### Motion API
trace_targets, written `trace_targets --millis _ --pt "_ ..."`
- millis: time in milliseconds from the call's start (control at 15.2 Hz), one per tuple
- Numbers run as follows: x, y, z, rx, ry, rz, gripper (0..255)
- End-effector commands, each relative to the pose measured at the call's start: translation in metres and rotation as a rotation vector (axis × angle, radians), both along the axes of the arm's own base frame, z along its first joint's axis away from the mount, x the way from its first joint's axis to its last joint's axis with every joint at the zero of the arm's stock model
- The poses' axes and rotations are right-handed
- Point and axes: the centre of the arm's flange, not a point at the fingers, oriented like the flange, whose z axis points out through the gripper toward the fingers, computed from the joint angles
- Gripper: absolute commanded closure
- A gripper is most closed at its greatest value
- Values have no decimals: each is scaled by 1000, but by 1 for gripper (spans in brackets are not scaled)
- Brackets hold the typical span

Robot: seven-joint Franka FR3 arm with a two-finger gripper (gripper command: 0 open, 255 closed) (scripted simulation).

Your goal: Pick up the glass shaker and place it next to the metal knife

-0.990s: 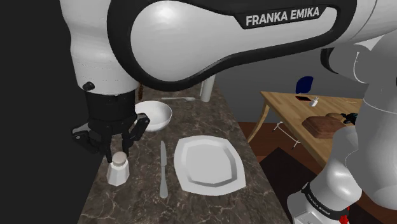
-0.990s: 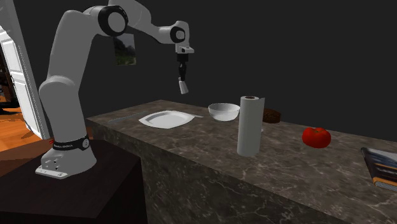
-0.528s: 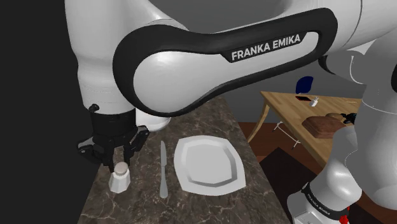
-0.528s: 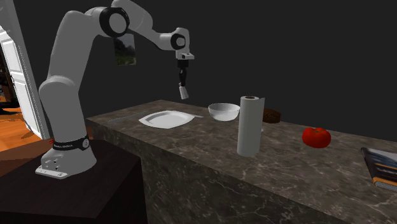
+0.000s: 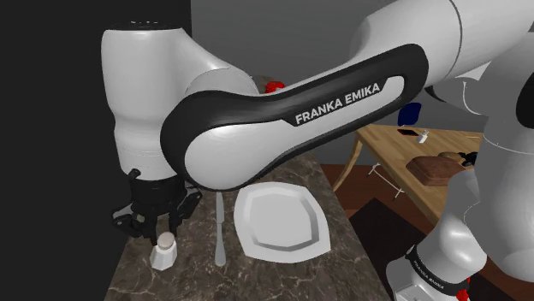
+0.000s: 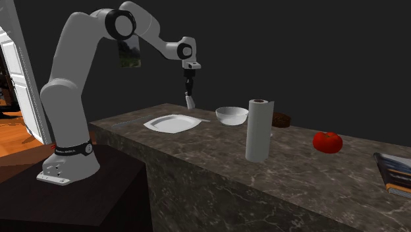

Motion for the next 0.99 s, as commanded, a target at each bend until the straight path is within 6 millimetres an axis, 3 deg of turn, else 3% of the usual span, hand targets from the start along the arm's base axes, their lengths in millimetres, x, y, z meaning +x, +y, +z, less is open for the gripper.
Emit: trace_targets --millis 0,198,726,792,924 --pt "0 0 -10 0 0 0 255" --pt "0 0 -28 0 0 0 255" --pt "0 0 -28 0 0 0 255" --pt "0 0 -28 0 0 0 0" --pt "0 0 -28 0 0 0 0"
